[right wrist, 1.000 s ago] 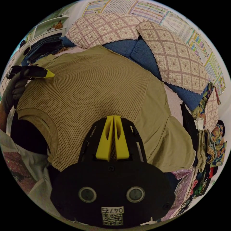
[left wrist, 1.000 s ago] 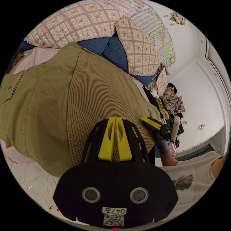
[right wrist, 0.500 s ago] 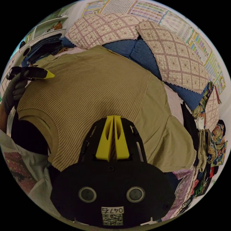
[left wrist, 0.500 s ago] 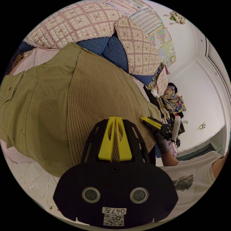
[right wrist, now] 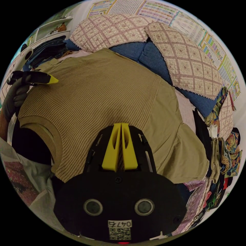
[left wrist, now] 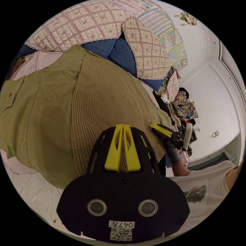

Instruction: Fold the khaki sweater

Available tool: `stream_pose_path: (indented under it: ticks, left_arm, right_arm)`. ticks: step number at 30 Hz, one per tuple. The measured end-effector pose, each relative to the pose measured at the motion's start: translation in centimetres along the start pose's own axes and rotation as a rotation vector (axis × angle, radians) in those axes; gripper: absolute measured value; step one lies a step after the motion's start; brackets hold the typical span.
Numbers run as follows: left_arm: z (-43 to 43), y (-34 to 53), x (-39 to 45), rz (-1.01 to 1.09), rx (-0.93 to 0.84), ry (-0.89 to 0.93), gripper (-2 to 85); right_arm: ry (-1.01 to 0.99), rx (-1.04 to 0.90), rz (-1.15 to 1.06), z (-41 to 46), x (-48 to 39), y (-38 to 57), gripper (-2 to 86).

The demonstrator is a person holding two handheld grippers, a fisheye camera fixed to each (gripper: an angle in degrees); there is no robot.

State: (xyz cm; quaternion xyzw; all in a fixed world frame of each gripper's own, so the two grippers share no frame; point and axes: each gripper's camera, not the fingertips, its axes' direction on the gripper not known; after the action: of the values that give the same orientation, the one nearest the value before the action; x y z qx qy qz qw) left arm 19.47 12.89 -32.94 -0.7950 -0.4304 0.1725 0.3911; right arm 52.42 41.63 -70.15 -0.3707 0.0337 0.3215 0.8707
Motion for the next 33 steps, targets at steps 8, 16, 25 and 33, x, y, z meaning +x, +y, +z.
stream_pose_path:
  ticks: [8,16,25,33]
  left_arm:
    - [-1.2,0.6,0.0,0.003,-0.003,-0.004,-1.0]
    - [-2.4,0.7,0.0,0.006,-0.007,-0.008,-1.0]
    - [-3.9,0.5,0.0,0.010,-0.011,-0.011,-1.0]
    - [-5.2,0.1,0.0,0.010,-0.009,-0.013,-1.0]
  right_arm:
    - [0.000,0.000,0.001,-0.1,0.2,0.0,-1.3]
    - [-0.004,0.000,0.002,-0.1,0.4,0.1,-1.3]
    - [-0.007,0.000,0.004,-0.1,0.6,0.1,-1.3]
    - [-0.010,0.001,0.007,-0.2,0.9,0.2,-1.3]
